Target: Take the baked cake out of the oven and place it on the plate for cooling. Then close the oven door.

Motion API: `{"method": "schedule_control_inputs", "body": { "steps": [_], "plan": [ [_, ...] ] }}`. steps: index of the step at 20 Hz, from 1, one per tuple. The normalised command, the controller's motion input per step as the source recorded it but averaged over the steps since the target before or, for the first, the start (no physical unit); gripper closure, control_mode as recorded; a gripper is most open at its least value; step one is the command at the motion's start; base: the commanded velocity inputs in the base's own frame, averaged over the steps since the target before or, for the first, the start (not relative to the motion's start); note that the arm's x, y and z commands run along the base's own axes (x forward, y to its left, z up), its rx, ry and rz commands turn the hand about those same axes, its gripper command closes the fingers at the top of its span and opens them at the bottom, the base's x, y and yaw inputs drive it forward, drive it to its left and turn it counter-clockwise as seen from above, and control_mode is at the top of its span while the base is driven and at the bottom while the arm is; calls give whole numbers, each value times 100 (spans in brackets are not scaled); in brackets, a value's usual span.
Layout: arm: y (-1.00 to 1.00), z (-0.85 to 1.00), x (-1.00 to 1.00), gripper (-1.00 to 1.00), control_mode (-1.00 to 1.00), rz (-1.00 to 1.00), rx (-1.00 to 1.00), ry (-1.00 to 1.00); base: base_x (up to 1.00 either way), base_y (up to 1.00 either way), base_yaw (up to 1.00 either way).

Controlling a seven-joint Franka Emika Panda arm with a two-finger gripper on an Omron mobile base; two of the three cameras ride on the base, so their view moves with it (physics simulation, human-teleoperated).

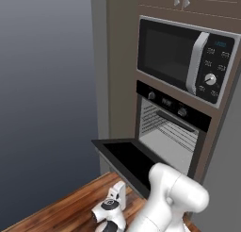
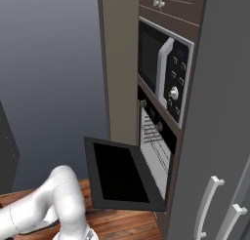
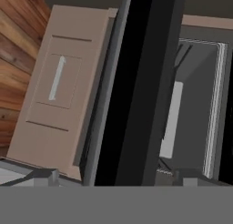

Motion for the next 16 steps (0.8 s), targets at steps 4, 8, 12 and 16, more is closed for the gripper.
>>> {"method": "schedule_control_inputs", "body": {
  "steps": [4, 8, 12, 16],
  "plan": [
    [31, -79, 63, -100, -100, -15, -21, -10, 0, 0, 0],
    [31, -82, 65, -100, -100, -15, -21, -4, 0, 0, 0],
    [36, -94, 73, -100, -100, -16, -24, -1, 0, 0, 0],
    [38, -99, 76, -100, -100, -17, -27, -1, 0, 0, 0]
  ]
}}
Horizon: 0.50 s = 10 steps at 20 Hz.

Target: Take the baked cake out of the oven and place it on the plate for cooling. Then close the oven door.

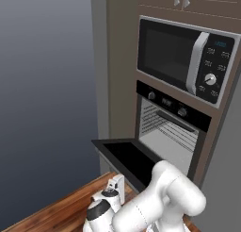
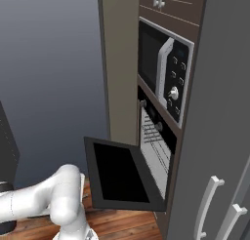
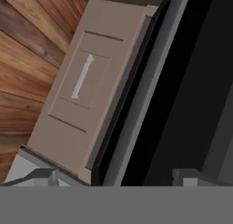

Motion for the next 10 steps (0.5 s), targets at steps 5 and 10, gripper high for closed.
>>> {"method": "schedule_control_inputs", "body": {
  "steps": [5, 10],
  "plan": [
    [32, -100, 72, -100, -100, -17, -30, -4, 0, 0, 0],
    [24, -100, 65, -100, -100, -19, -35, -16, 0, 0, 0]
  ]
}}
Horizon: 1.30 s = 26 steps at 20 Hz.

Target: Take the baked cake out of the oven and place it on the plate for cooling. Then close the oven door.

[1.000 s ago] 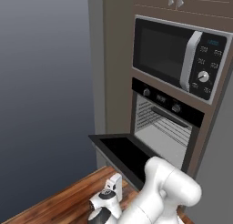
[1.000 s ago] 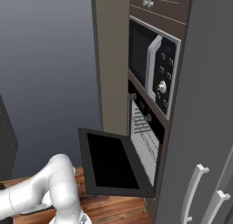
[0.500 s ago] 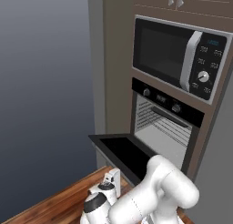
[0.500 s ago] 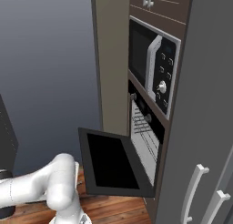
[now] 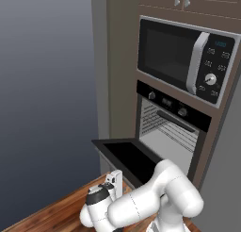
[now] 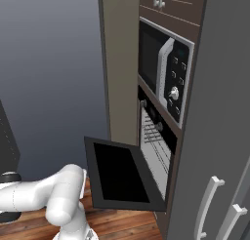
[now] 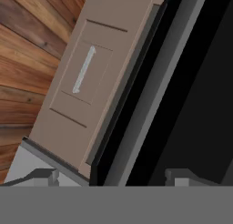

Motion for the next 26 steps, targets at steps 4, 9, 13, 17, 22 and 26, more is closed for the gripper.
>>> {"method": "schedule_control_inputs", "body": {
  "steps": [4, 9, 13, 17, 22, 26],
  "plan": [
    [8, -94, 57, -100, -100, -25, -45, -31, 0, 0, 0],
    [0, -77, 51, -100, -100, -33, -52, -41, 0, 0, 0],
    [0, -59, 46, -100, -100, -37, -57, -51, 0, 0, 0],
    [0, -56, 48, -100, -100, -41, -61, -53, 0, 0, 0],
    [0, -51, 39, -100, -100, -42, -62, -57, 0, 0, 0],
    [-2, -35, 40, -100, -100, -40, -58, -55, 0, 0, 0]
  ]
}}
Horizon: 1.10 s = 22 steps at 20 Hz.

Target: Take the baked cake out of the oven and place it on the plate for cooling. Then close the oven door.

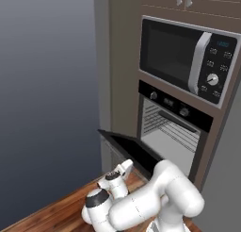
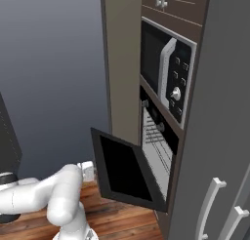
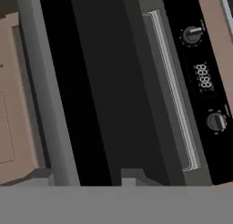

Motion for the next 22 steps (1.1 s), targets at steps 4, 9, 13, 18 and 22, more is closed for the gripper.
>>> {"method": "schedule_control_inputs", "body": {
  "steps": [4, 9, 13, 18, 22],
  "plan": [
    [-9, -8, 56, -100, -100, -39, -51, -45, 0, 0, 0],
    [-13, -1, 66, -100, -100, -39, -47, -38, 0, 0, 0],
    [-5, -6, 69, -100, -100, -45, -47, -29, 0, 0, 0],
    [0, -24, 74, -100, -100, -50, -50, -27, 0, 0, 0],
    [0, -33, 79, -100, -100, -49, -49, -26, 0, 0, 0]
  ]
}}
